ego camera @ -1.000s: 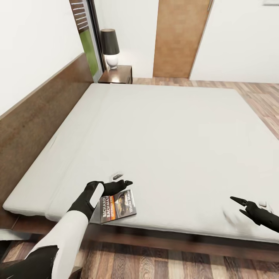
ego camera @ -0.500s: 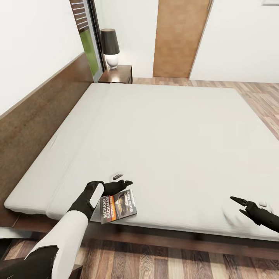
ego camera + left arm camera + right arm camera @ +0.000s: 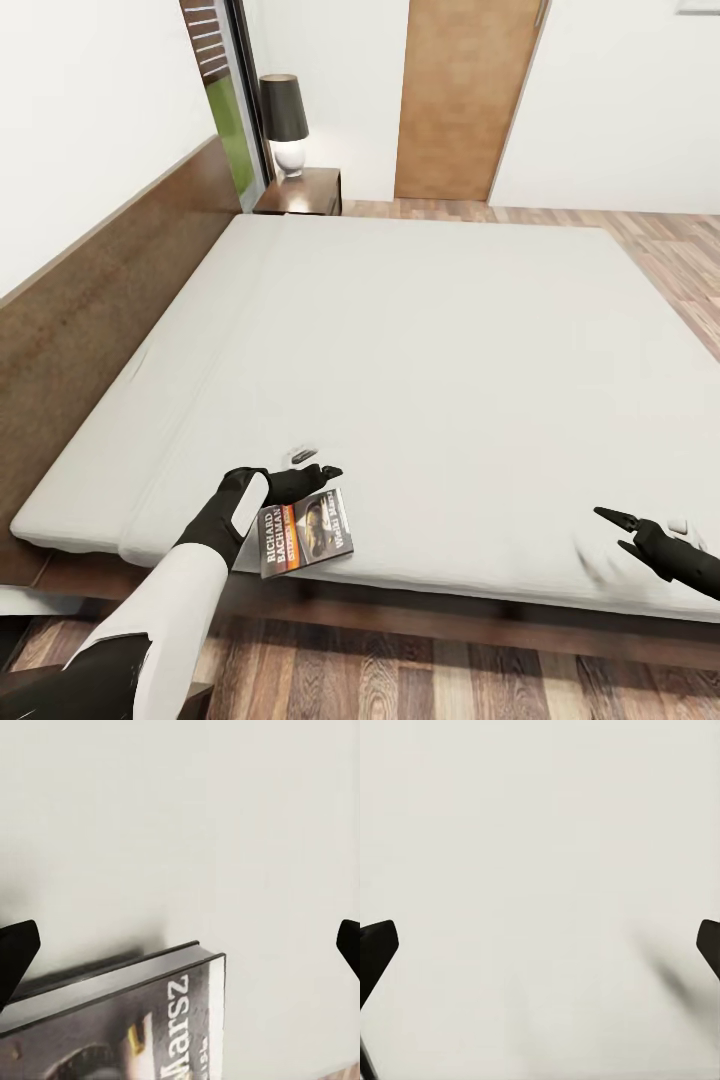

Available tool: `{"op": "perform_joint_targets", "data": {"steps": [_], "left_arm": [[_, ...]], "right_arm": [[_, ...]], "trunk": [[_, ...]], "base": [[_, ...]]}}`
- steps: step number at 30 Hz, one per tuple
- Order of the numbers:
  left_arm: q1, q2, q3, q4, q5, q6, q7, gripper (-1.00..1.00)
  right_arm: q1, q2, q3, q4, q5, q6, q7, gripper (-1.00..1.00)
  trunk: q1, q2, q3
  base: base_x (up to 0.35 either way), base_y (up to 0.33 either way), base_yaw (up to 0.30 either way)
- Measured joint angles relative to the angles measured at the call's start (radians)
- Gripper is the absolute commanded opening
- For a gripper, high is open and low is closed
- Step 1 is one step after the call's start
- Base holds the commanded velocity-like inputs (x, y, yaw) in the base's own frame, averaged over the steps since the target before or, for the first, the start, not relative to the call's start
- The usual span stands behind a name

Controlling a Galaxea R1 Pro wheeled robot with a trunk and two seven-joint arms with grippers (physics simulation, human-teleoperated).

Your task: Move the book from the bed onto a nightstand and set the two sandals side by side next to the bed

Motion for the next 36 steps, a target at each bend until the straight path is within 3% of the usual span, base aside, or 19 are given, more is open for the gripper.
{"op": "perform_joint_targets", "data": {"steps": [36], "left_arm": [[0.0, 0.0, 0.001, 0.0, -0.001, 0.0, 0.0, 1.0]], "right_arm": [[0.0, 0.0, 0.0, 0.001, 0.0, 0.0, 0.0, 1.0]], "trunk": [[0.0, 0.0, 0.0]], "base": [[-0.021, 0.0, 0.0]]}}
